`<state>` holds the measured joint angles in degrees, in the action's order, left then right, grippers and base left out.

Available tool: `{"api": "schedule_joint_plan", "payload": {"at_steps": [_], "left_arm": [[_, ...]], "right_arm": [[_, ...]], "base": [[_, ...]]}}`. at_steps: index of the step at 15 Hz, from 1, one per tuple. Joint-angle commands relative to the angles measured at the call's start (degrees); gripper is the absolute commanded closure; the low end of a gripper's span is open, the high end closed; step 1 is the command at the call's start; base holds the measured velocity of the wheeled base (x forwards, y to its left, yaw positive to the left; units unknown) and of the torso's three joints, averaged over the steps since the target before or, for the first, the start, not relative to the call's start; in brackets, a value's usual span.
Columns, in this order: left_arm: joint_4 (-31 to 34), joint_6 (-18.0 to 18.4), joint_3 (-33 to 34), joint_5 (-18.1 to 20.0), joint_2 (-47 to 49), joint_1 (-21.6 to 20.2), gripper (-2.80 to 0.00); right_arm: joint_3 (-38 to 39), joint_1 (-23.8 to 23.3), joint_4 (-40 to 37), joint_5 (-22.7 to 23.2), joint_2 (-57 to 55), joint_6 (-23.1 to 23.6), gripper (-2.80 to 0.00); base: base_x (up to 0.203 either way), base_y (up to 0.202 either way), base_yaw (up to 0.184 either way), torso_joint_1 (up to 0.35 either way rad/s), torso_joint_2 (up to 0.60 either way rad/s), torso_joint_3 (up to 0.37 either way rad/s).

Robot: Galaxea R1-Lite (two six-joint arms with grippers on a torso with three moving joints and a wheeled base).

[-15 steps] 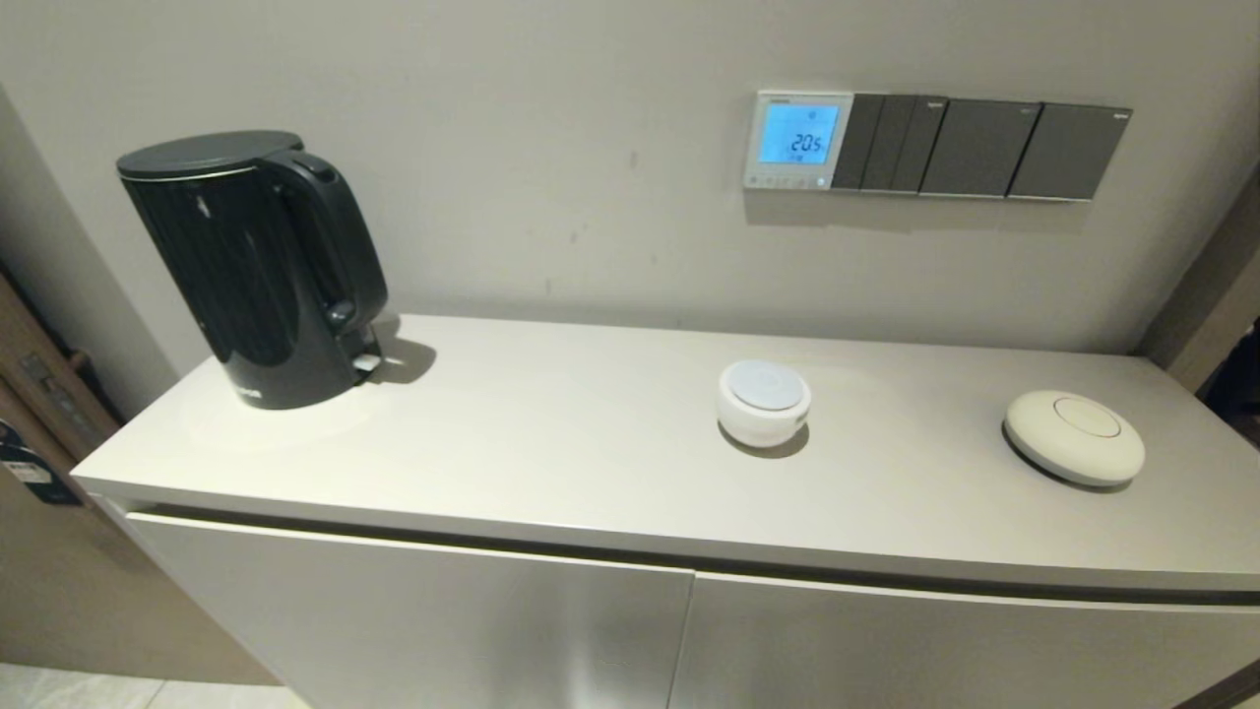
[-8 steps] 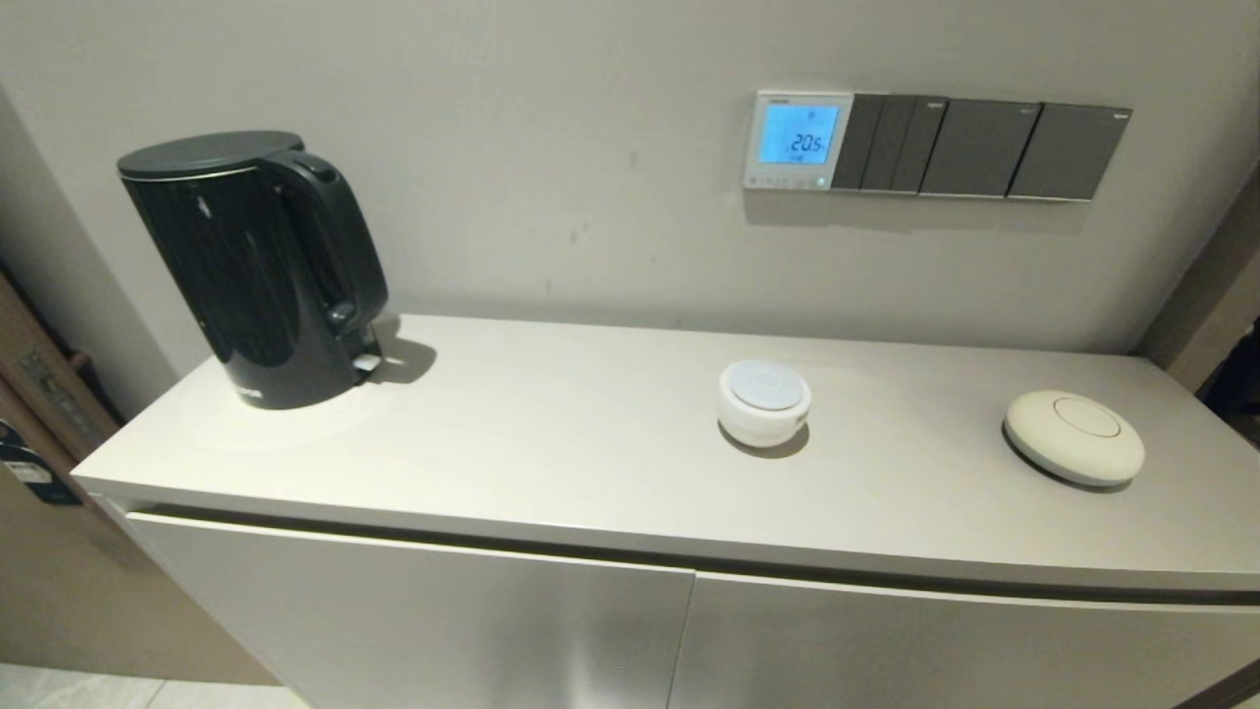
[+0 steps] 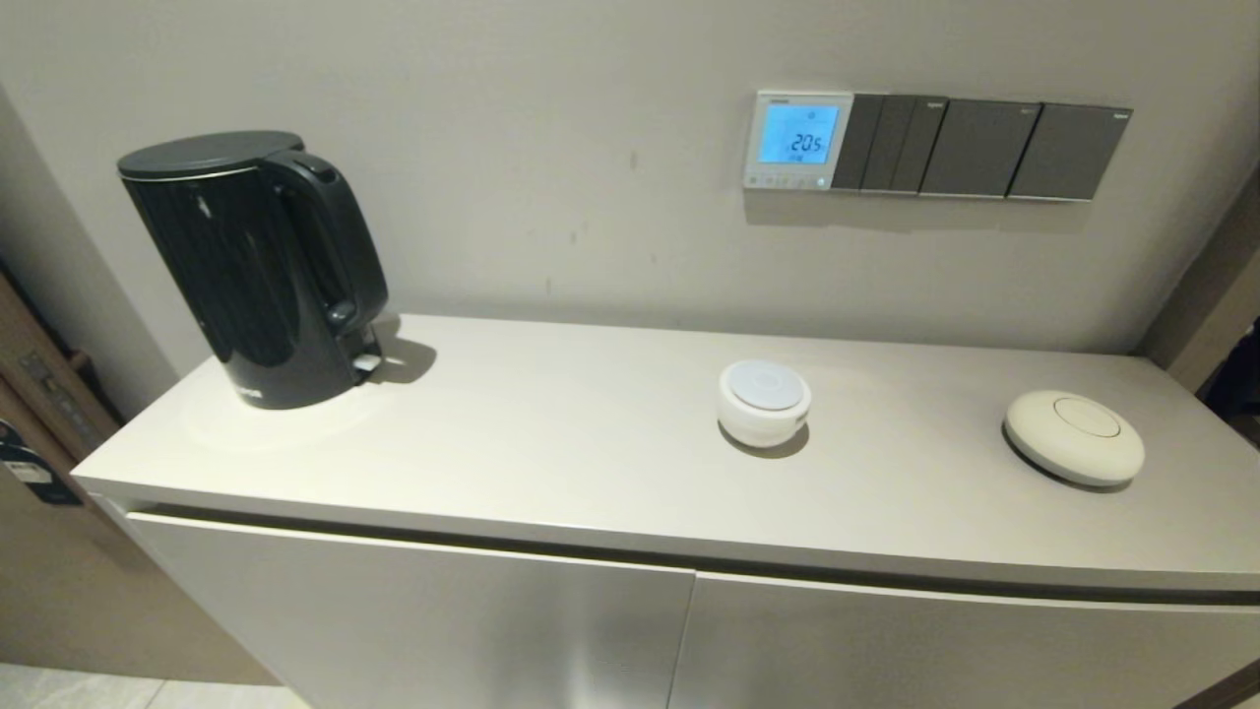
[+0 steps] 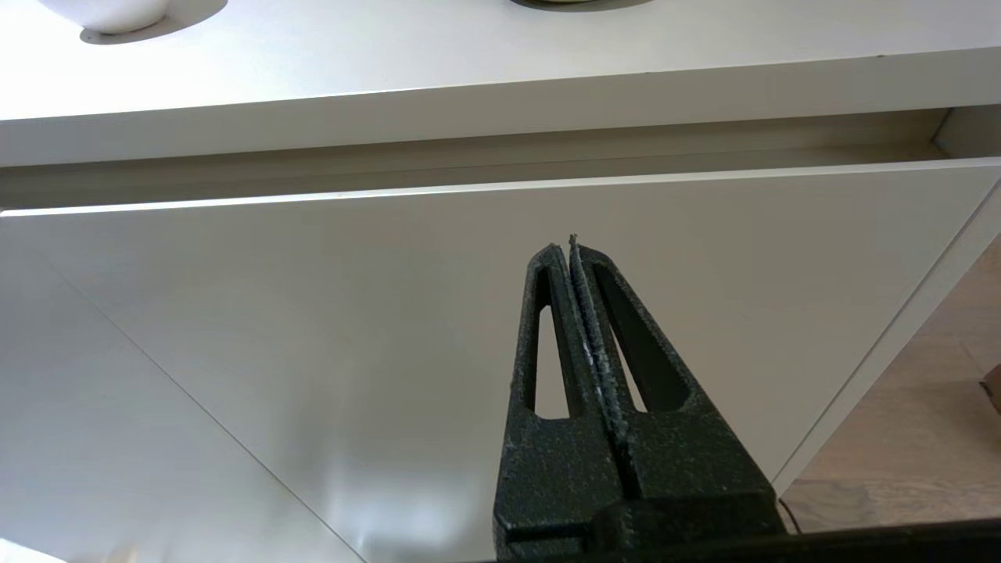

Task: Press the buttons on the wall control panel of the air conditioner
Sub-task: Turn off the central air conditioner

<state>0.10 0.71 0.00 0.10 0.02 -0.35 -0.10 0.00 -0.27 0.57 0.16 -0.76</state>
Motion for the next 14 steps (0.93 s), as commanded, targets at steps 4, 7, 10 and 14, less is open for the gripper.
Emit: {"api": "schedule_joint_plan", "payload": {"at_steps": [4, 7, 10, 14], "left_arm": [[0.0, 0.0, 0.0, 0.0, 0.0, 0.0, 0.0], [0.0, 0.0, 0.0, 0.0, 0.0, -0.1, 0.0], [0.0, 0.0, 0.0, 0.0, 0.0, -0.1, 0.0], [0.0, 0.0, 0.0, 0.0, 0.0, -0.1, 0.0]], "right_arm": [[0.0, 0.0, 0.0, 0.0, 0.1, -1.0, 0.0], [0.0, 0.0, 0.0, 0.0, 0.1, -1.0, 0.0], [0.0, 0.0, 0.0, 0.0, 0.1, -0.9, 0.0], [0.0, 0.0, 0.3, -0.1, 0.1, -0.4, 0.0]], "base": [[0.0, 0.0, 0.0, 0.0, 0.0, 0.0], [0.0, 0.0, 0.0, 0.0, 0.0, 0.0], [0.0, 0.0, 0.0, 0.0, 0.0, 0.0], [0.0, 0.0, 0.0, 0.0, 0.0, 0.0]]}}
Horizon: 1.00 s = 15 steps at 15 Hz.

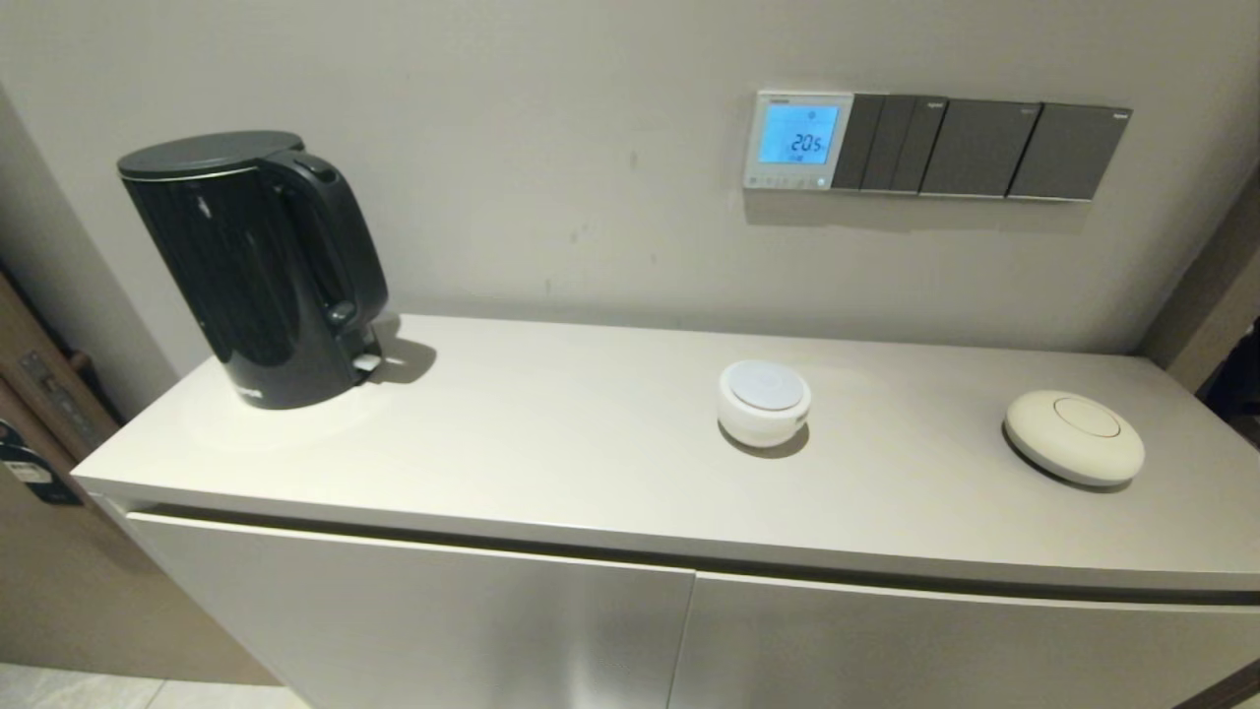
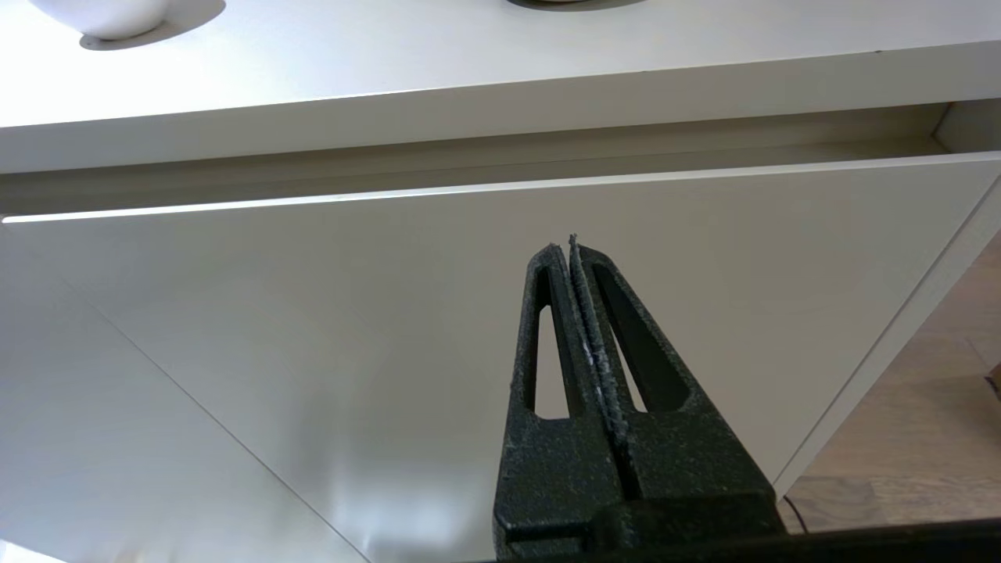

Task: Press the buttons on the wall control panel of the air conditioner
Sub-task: Turn off the central air conditioner

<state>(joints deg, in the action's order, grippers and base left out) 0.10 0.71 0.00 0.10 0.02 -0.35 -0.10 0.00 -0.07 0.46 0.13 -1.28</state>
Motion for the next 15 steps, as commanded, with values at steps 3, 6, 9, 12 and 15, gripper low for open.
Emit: {"api": "schedule_joint_plan", "payload": {"at_steps": [3, 6, 9, 12, 15], "left_arm": [[0.0, 0.0, 0.0, 0.0, 0.0, -0.1, 0.0], [0.0, 0.0, 0.0, 0.0, 0.1, -0.1, 0.0], [0.0, 0.0, 0.0, 0.0, 0.0, -0.1, 0.0], [0.0, 0.0, 0.0, 0.0, 0.0, 0.0, 0.0], [0.0, 0.0, 0.0, -0.1, 0.0, 0.0, 0.0]], "right_arm": [[-3.8, 0.0, 1.5, -0.1, -0.1, 0.5, 0.0], [-11.9, -0.3, 2.5, -0.2, -8.7, 0.3, 0.0], [-25.4, -1.5, 8.3, -0.8, -22.8, -0.2, 0.0], [-40.9, -1.6, 12.2, -3.6, -35.7, -0.7, 0.0], [-50.0, 1.2, 13.7, -6.7, -47.3, -2.0, 0.0]], "base": [[0.0, 0.0, 0.0, 0.0, 0.0, 0.0], [0.0, 0.0, 0.0, 0.0, 0.0, 0.0], [0.0, 0.0, 0.0, 0.0, 0.0, 0.0], [0.0, 0.0, 0.0, 0.0, 0.0, 0.0], [0.0, 0.0, 0.0, 0.0, 0.0, 0.0]]}}
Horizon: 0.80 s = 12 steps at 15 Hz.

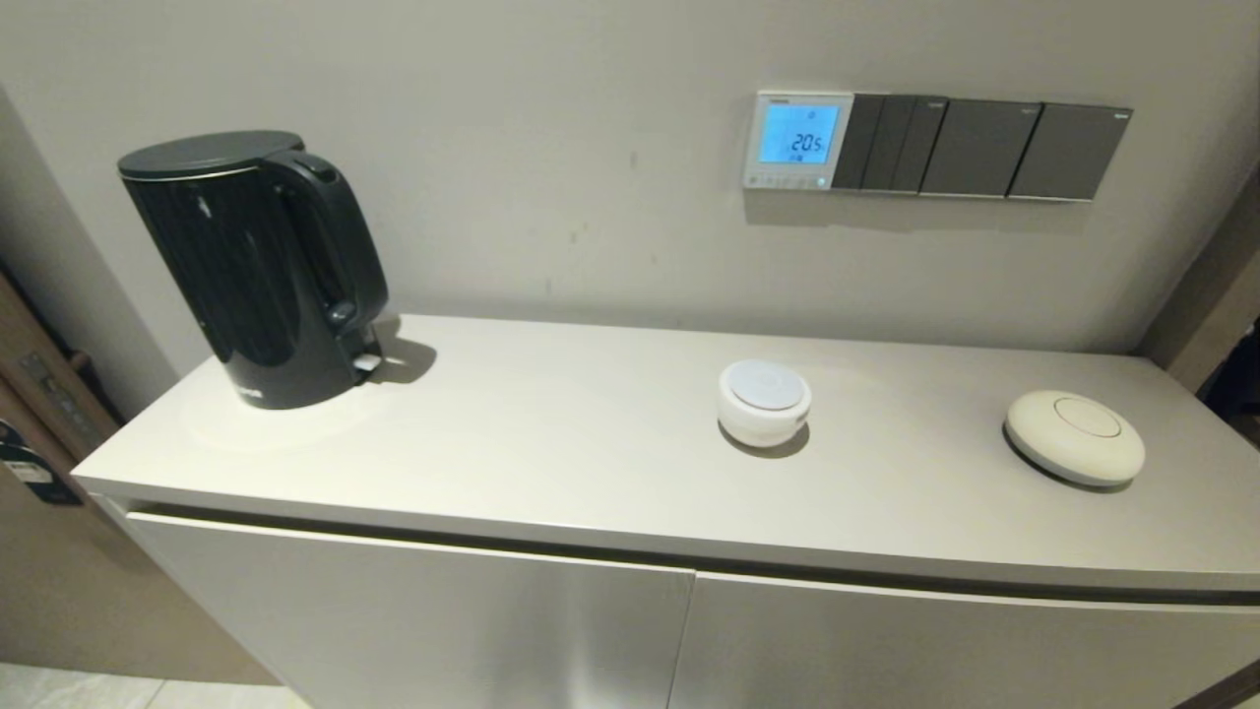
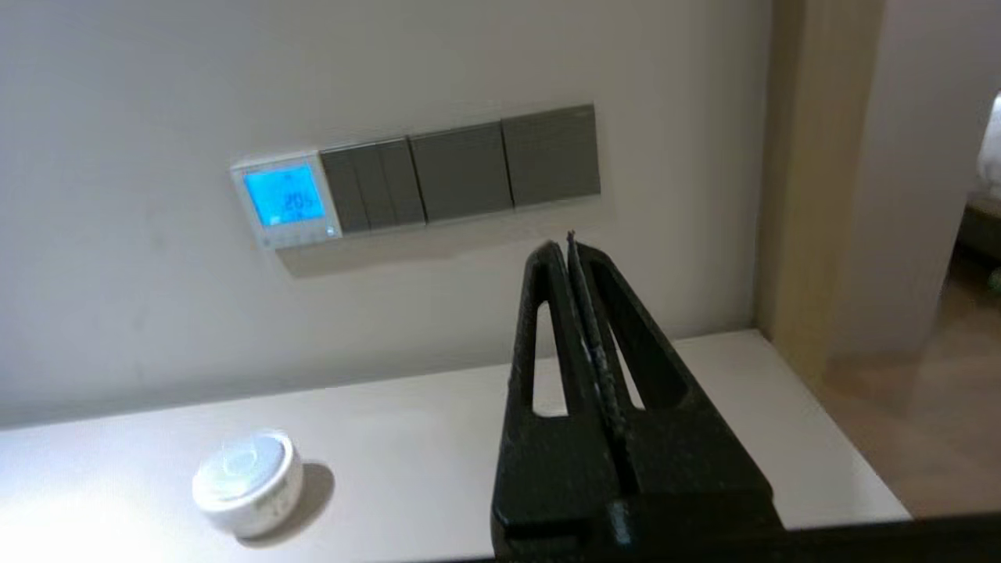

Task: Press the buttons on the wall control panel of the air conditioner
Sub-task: Turn off the central air conditioner

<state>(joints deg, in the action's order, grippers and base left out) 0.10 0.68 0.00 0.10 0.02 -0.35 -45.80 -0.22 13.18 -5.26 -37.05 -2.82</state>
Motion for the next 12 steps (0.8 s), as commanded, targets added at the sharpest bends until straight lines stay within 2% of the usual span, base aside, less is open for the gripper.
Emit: {"api": "schedule_joint_plan", "payload": {"at_steps": [1, 4, 8, 12], "left_arm": [[0.0, 0.0, 0.0, 0.0, 0.1, 0.0, 0.0], [0.0, 0.0, 0.0, 0.0, 0.0, 0.0, 0.0], [0.0, 0.0, 0.0, 0.0, 0.0, 0.0, 0.0], [0.0, 0.0, 0.0, 0.0, 0.0, 0.0, 0.0]], "right_arm": [[-5.8, 2.9, 1.7, -2.9, -13.6, -1.9, 0.0], [-7.7, 7.2, 6.6, -6.1, -22.3, -6.0, 0.0], [-13.0, 9.0, 10.1, -7.5, -33.7, -9.5, 0.0], [-20.5, 14.8, 11.5, -13.7, -42.3, -11.1, 0.0]], "base": [[0.0, 0.0, 0.0, 0.0, 0.0, 0.0], [0.0, 0.0, 0.0, 0.0, 0.0, 0.0], [0.0, 0.0, 0.0, 0.0, 0.0, 0.0], [0.0, 0.0, 0.0, 0.0, 0.0, 0.0]]}}
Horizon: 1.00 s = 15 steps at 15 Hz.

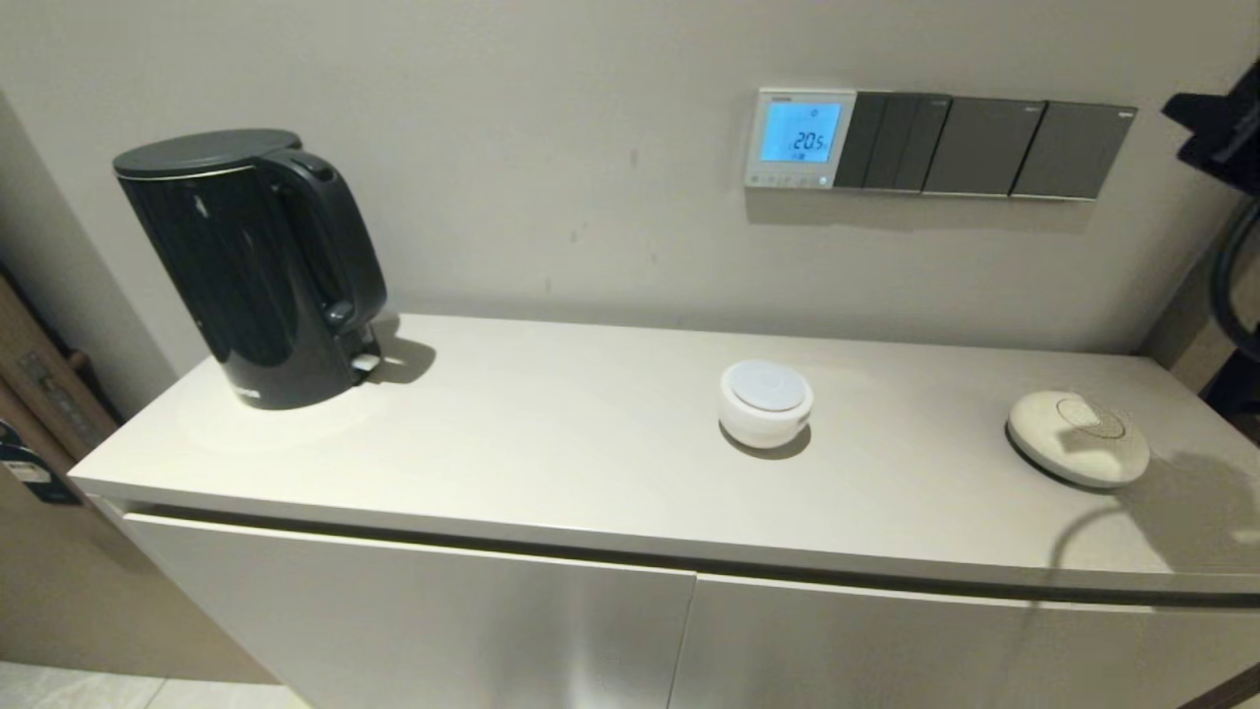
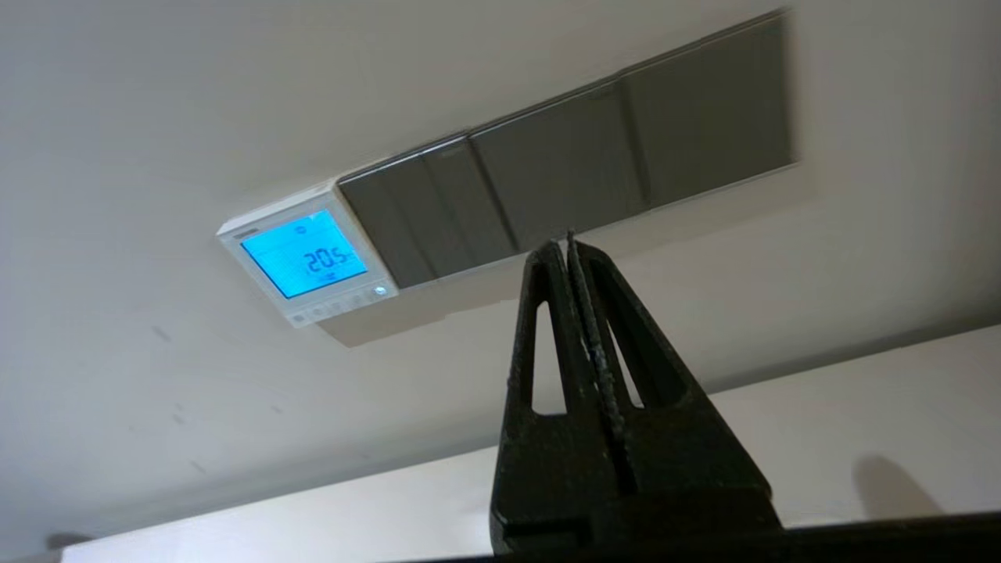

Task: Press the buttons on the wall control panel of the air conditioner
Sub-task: Turn off the central air conditioner

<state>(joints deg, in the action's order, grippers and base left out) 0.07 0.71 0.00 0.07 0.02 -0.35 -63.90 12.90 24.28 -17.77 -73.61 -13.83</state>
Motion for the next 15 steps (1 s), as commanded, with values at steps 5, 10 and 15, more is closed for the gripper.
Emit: {"api": "schedule_joint_plan", "payload": {"at_steps": [5, 10, 15], "left_arm": [[0.0, 0.0, 0.0, 0.0, 0.0, 0.0, 0.0], [0.0, 0.0, 0.0, 0.0, 0.0, 0.0, 0.0], [0.0, 0.0, 0.0, 0.0, 0.0, 0.0, 0.0]], "right_arm": [[-10.4, 4.8, 2.8, -3.2, -16.5, 0.0, 0.0], [-17.0, 9.1, 6.9, -4.6, -25.4, 2.0, 0.0], [-17.4, 10.2, 17.6, -6.7, -32.2, 8.0, 0.0]], "base": [[0.0, 0.0, 0.0, 0.0, 0.0, 0.0], [0.0, 0.0, 0.0, 0.0, 0.0, 0.0], [0.0, 0.0, 0.0, 0.0, 0.0, 0.0]]}}
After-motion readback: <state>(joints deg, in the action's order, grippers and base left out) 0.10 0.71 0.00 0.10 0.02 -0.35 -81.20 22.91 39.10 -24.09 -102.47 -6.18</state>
